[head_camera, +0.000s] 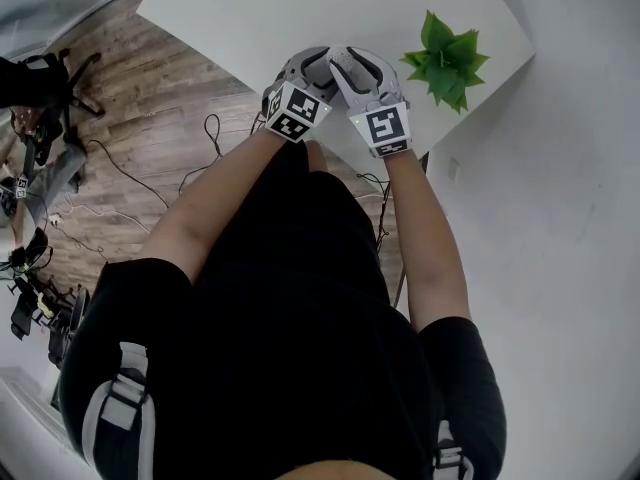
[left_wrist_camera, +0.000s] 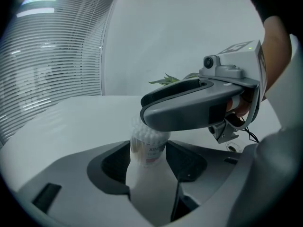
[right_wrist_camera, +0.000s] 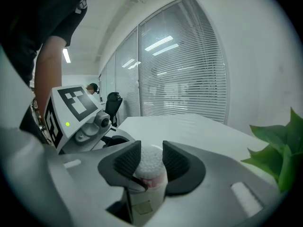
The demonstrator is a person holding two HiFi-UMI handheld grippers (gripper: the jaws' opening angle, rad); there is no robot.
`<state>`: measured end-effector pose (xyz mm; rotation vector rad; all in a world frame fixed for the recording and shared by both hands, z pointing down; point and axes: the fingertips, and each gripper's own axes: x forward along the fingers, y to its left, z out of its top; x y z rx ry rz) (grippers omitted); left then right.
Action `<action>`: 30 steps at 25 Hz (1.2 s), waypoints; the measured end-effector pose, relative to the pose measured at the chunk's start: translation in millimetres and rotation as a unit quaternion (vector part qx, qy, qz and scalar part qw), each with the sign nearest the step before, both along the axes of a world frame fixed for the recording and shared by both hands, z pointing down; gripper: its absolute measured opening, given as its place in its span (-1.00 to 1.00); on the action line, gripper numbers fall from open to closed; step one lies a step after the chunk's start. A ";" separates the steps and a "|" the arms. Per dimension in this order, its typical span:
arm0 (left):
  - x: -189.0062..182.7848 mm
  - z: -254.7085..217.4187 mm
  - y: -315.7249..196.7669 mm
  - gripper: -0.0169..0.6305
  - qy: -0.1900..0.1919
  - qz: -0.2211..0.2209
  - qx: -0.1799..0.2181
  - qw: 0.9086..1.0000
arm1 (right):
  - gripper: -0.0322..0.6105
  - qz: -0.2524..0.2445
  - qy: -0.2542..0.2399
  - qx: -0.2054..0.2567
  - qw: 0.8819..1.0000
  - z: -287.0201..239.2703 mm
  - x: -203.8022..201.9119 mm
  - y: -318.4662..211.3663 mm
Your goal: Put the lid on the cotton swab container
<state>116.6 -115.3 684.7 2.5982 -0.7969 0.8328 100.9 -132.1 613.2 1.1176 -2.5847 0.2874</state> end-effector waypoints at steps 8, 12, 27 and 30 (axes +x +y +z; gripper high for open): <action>-15.2 -5.7 7.6 -0.22 -0.011 0.000 -0.007 1.000 | -0.42 0.010 -0.012 -0.036 0.999 -3.2 4.9 -3.9; -37.8 -24.3 16.1 -0.22 -0.011 -0.007 -0.005 1.000 | -0.42 0.031 -0.036 -0.021 0.999 -32.2 14.4 -1.1; -50.3 -222.1 13.8 -0.78 0.108 0.036 0.112 0.987 | -0.47 0.081 -0.130 0.032 0.988 -151.3 42.5 60.7; -46.0 -248.8 15.9 -0.91 0.123 0.074 0.123 0.982 | -0.55 0.107 -0.153 0.042 0.982 -177.5 34.8 65.0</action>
